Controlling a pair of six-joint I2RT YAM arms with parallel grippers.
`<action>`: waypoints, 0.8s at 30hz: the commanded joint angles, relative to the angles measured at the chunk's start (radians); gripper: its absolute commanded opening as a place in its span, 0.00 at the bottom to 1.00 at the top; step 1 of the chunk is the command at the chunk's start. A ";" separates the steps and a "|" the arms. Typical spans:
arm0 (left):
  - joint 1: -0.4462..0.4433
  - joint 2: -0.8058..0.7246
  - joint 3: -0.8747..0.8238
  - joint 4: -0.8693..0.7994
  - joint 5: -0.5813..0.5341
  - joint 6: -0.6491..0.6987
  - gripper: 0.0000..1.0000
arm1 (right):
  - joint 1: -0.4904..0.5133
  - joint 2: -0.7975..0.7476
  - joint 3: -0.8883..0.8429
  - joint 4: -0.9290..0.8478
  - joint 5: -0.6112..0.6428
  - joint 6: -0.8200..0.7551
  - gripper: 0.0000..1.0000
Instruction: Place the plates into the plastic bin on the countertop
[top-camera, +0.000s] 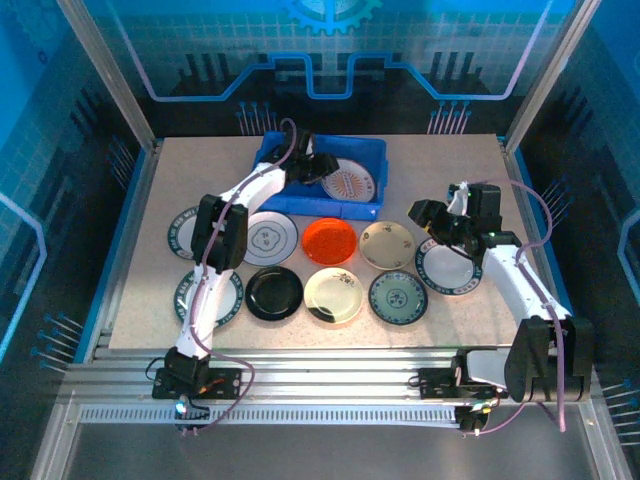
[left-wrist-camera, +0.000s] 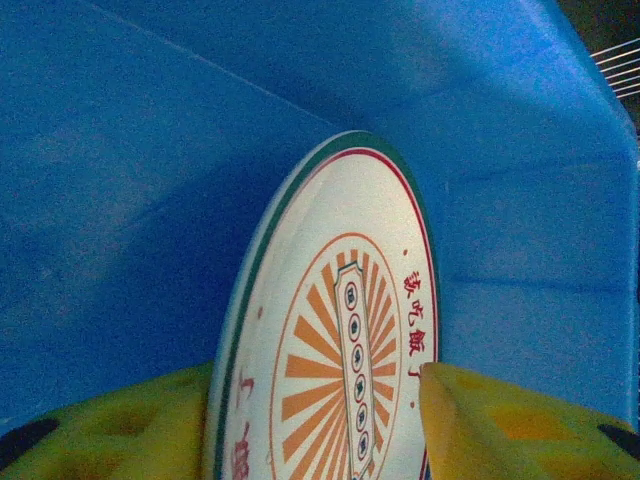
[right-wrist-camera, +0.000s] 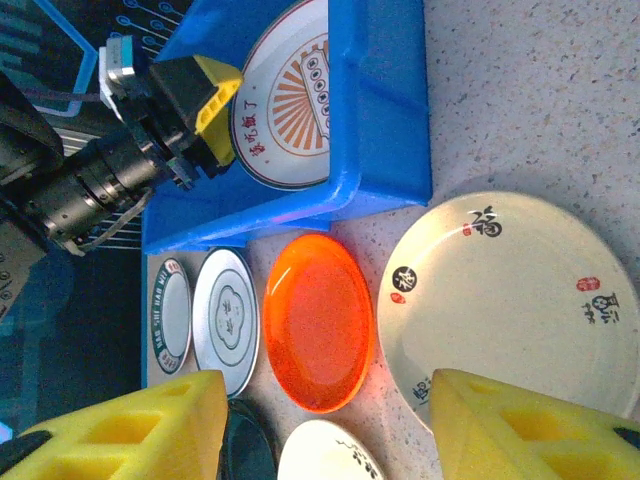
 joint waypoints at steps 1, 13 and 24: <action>-0.009 0.034 0.065 -0.067 -0.010 0.036 0.57 | -0.005 0.015 0.008 -0.036 0.016 -0.030 0.57; -0.021 0.084 0.124 -0.110 -0.047 0.071 0.72 | 0.014 0.005 0.011 -0.064 0.035 -0.048 0.58; -0.027 0.035 0.167 -0.152 -0.114 0.146 0.90 | 0.028 -0.056 0.037 -0.161 0.123 -0.121 0.58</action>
